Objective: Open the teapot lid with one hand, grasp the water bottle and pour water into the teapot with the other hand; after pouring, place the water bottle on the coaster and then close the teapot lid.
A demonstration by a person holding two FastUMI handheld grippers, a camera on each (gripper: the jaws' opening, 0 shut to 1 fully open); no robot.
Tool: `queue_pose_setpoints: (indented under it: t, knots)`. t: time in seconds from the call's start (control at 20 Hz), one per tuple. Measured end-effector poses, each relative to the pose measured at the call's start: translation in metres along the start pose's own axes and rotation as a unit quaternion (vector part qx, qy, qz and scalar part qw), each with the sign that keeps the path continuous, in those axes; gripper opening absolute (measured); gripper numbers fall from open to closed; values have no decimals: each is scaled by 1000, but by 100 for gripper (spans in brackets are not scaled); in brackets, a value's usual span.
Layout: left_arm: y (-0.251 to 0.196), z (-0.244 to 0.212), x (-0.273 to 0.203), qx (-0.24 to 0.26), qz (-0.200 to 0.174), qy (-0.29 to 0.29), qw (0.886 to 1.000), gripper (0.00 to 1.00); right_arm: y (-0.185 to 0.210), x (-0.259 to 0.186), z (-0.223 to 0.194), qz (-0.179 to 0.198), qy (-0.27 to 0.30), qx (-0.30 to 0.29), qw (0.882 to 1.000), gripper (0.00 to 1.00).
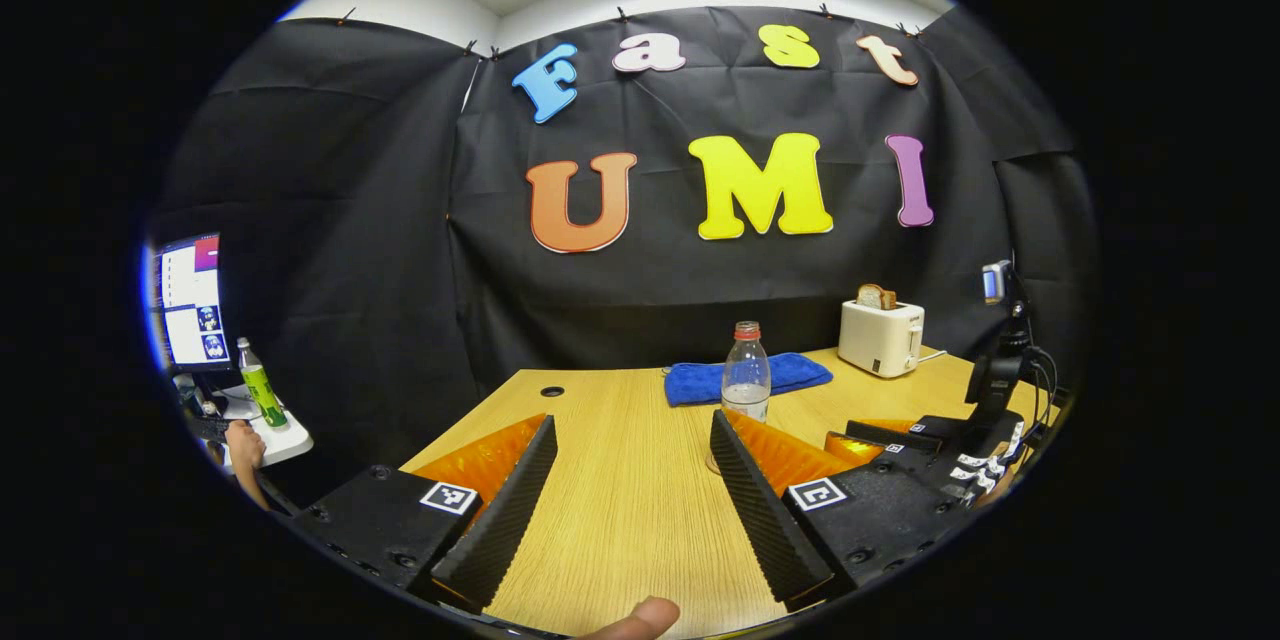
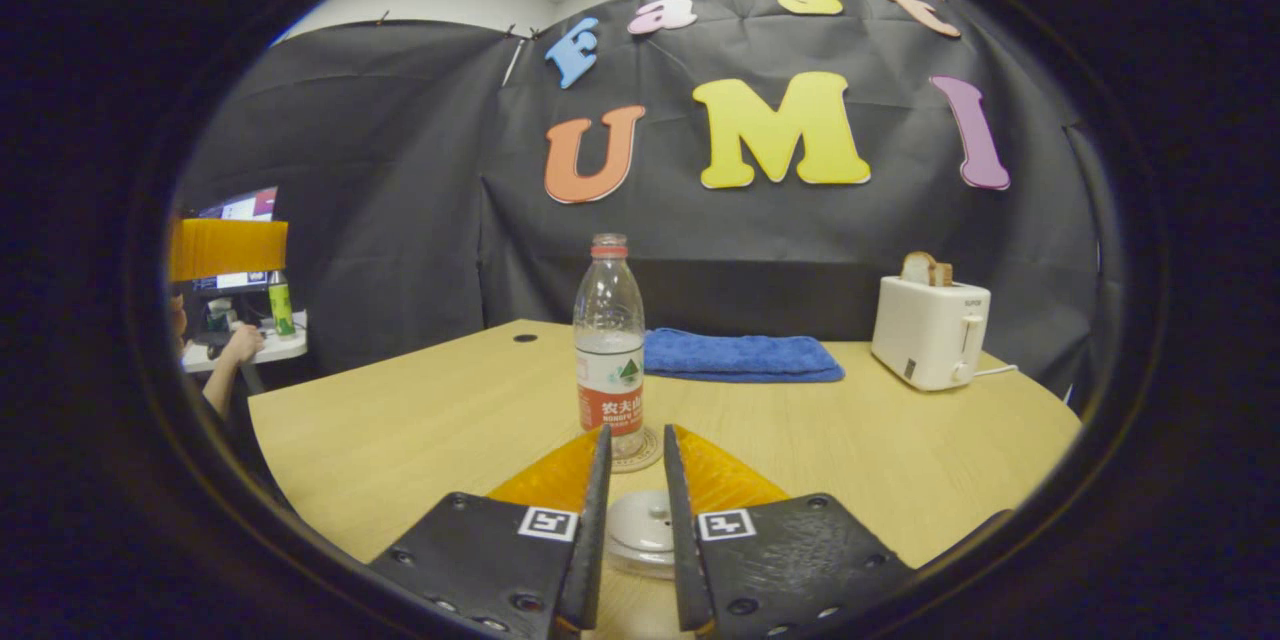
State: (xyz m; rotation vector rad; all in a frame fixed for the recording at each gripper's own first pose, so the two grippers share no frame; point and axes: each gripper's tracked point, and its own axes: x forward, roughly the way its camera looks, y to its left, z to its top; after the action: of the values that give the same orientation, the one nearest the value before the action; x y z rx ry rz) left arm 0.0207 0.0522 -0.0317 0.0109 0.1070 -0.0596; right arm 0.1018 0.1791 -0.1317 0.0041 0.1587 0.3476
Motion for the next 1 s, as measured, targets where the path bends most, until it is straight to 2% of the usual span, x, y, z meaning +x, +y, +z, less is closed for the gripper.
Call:
queue_pose_setpoints:
  t: [0.1, 0.15, 0.2, 0.25, 0.3, 0.35, 0.6, 0.8, 0.85, 1.0]
  knots:
    - [1, 0, -1, -1, 1, -2, 1000, 97, 4, -9, 8, 3, -9, -1, 1000, 42]
    - [2, 2, -2, -1, 2, -3, 1000, 97, 7, -16, 12, 7, -11, 0, 1000, 52]
    - [1, 3, -2, 0, 3, -5, 1000, 97, 8, -22, 18, 9, -17, 1, 1000, 57]
    - [1, 2, -2, 2, 4, -4, 1000, 97, 10, -30, 26, 15, -25, 3, 1000, 57]
    - [2, 3, -3, 3, 6, -6, 1000, 97, 13, -38, 33, 20, -34, 3, 999, 63]
    - [0, 4, -3, 2, 7, -7, 1000, 97, 12, -47, 39, 20, -43, 2, 999, 65]
    - [-13, 9, -8, 5, 2, -15, 1000, 97, -14, -90, 77, -31, -91, -16, 995, 88]
    - [-16, 15, -15, -8, 11, -25, 1000, 96, -55, -124, 94, -89, -84, -1, 992, 94]
    - [-17, 17, -17, -15, 12, -28, 999, 96, -64, -132, 98, -97, -85, 7, 992, 90]
    - [-27, 23, -24, -16, -3, -33, 999, 97, -101, -160, 103, -136, -86, 14, 987, 94]
